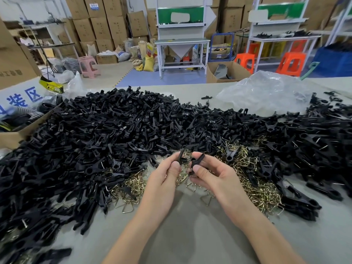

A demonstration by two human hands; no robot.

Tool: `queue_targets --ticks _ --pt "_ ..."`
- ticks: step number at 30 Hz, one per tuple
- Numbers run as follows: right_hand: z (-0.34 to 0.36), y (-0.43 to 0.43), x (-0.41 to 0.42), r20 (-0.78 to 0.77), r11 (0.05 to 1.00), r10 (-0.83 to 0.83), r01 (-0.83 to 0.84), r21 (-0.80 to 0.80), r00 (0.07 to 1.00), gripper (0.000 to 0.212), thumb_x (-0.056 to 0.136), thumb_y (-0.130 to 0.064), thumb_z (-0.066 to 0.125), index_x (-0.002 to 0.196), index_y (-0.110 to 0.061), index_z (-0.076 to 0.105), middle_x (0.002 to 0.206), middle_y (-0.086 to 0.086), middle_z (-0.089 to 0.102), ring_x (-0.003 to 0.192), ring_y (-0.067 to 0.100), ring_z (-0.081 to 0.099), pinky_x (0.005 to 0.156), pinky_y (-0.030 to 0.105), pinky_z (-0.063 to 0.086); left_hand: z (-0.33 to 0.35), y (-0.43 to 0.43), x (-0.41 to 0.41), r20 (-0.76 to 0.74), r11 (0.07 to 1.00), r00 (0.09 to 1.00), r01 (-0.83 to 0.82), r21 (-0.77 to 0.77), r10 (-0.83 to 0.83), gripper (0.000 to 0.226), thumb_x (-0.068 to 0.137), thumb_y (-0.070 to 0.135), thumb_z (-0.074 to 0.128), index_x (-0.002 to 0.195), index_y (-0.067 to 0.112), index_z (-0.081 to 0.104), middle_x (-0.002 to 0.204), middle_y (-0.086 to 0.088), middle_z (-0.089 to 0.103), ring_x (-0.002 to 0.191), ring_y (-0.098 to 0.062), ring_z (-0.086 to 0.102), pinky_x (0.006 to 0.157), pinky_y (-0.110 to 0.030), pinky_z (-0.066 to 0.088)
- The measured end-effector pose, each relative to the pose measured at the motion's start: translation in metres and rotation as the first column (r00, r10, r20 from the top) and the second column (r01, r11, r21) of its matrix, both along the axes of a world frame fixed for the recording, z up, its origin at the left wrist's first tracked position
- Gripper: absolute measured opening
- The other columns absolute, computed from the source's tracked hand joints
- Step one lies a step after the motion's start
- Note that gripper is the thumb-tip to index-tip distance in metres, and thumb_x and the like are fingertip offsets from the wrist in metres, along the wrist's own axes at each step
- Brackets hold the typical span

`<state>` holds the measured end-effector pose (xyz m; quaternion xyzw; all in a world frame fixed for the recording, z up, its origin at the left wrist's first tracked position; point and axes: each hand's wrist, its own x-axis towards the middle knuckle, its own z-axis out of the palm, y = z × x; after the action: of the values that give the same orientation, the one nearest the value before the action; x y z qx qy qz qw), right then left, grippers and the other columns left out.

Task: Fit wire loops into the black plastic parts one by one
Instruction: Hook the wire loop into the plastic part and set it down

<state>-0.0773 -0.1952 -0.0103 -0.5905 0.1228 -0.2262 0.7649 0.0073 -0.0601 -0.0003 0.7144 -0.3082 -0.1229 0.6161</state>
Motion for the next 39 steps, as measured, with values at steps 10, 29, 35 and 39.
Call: queue_targets --ticks 10,29,35,39 --pt "-0.0014 0.001 0.0 -0.005 0.991 0.007 -0.008 -0.136 1.0 0.03 0.096 -0.002 0.064 0.116 -0.024 0.073 0.111 -0.005 0.076 0.102 0.013 0.073 0.081 0.022 0.058 0.0016 -0.0008 -0.0024 -0.066 0.999 0.998 -0.008 -0.048 0.005 0.022 0.1 0.018 0.06 0.111 0.033 0.071 0.099 0.016 0.076 0.092 -0.002 0.069 0.079 -0.012 0.05" --pt "-0.001 0.0015 0.0001 -0.006 0.991 -0.008 0.007 -0.135 1.0 0.03 0.095 -0.003 0.066 0.115 -0.024 0.074 0.11 -0.003 0.077 0.102 0.013 0.073 0.079 0.023 0.059 0.0017 -0.0017 -0.006 -0.025 0.998 0.999 0.034 -0.051 -0.036 0.034 0.1 0.015 0.06 0.107 0.047 0.071 0.095 0.015 0.075 0.08 0.002 0.065 0.074 -0.013 0.049" --pt "0.0012 0.0024 -0.0011 -0.002 0.989 -0.002 0.001 -0.149 1.0 0.03 0.095 -0.003 0.067 0.114 -0.025 0.074 0.109 -0.005 0.077 0.101 0.012 0.073 0.08 0.021 0.059 0.0011 -0.0012 -0.0061 -0.041 0.999 0.999 0.026 -0.032 -0.027 0.022 0.099 0.017 0.062 0.109 0.034 0.071 0.09 0.014 0.074 0.075 0.003 0.064 0.07 -0.011 0.048" --pt "0.001 0.004 -0.0004 -0.009 0.989 -0.009 0.008 -0.146 1.0 0.031 0.094 0.0 0.067 0.113 -0.024 0.074 0.106 -0.005 0.077 0.097 0.012 0.074 0.078 0.02 0.059 0.0009 -0.0006 -0.0054 -0.045 1.0 0.999 0.018 -0.009 -0.019 0.021 0.098 0.016 0.063 0.111 0.031 0.072 0.081 0.017 0.072 0.071 0.006 0.062 0.068 -0.009 0.045"
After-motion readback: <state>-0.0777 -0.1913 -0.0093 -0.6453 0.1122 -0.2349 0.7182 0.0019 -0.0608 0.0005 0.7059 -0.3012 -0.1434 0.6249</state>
